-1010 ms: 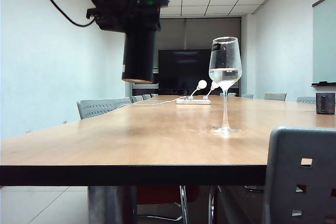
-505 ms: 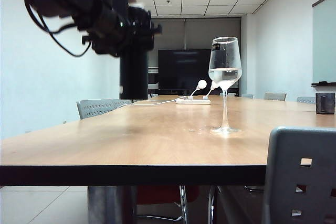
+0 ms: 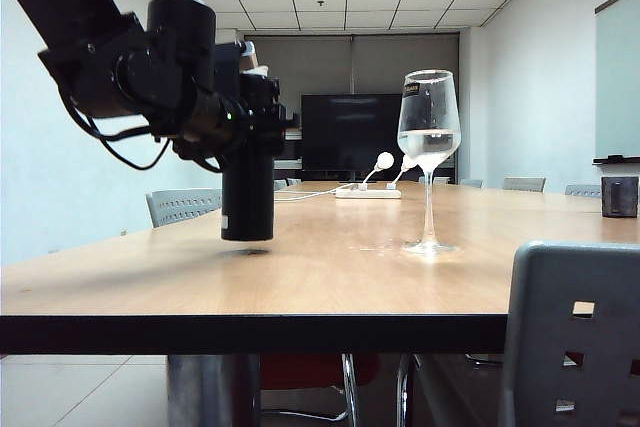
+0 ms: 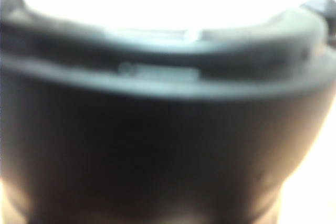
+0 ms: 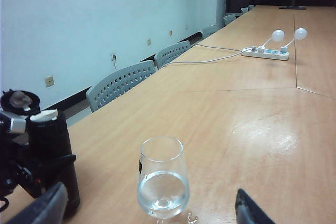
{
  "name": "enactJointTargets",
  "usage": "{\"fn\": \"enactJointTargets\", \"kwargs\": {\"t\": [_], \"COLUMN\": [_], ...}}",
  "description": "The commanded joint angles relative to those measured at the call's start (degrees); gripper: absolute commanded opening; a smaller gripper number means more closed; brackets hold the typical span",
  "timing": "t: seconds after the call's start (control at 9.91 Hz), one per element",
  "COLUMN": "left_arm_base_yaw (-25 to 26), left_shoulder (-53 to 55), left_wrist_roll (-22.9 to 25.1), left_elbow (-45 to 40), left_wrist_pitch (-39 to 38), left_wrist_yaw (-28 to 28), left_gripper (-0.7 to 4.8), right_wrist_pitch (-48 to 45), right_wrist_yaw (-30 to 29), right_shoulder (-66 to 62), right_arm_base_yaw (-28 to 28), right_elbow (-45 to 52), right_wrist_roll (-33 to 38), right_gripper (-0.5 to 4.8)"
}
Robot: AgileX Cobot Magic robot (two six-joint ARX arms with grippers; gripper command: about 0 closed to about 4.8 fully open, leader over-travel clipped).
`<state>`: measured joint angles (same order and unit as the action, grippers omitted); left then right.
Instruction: Pick up the black thermos cup, pour some water from it into the stemmed glass, and then put the thermos cup back on the table.
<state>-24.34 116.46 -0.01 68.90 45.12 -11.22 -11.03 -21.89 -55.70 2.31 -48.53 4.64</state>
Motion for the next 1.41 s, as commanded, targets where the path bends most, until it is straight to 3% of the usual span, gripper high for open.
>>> {"fn": "enactJointTargets", "kwargs": {"t": [0.1, 0.91, 1.01, 1.21, 1.41], "left_arm_base_yaw": [0.02, 0.0, 0.0, -0.02, 0.0], "left_shoulder": [1.33, 1.31, 1.33, 1.31, 1.31], "left_wrist_roll": [-0.07, -2.14, -2.08, -2.12, -2.12], "left_elbow": [0.59, 0.76, 0.79, 0.79, 0.79], "left_wrist_pitch": [8.37, 8.5, 8.48, 8.59, 8.59], "left_wrist_yaw": [0.07, -0.13, -0.09, -0.09, -0.09], "left_gripper": [1.83, 1.85, 2.28, 4.64, 4.64], "right_wrist_pitch": [-0.33, 1.9, 1.9, 1.9, 1.9], "right_wrist_yaw": [-0.13, -0.13, -0.13, -0.13, -0.13], "right_shoulder": [0.17, 0.11, 0.11, 0.11, 0.11], "right_arm_base_yaw": [-0.02, -0.02, -0.02, -0.02, -0.02], "right_elbow": [-0.13, -0.13, -0.13, -0.13, -0.13], "right_wrist_roll": [-0.76, -2.12, -2.12, -2.12, -2.1], "right_gripper": [4.13, 4.13, 4.13, 4.13, 4.13]}}
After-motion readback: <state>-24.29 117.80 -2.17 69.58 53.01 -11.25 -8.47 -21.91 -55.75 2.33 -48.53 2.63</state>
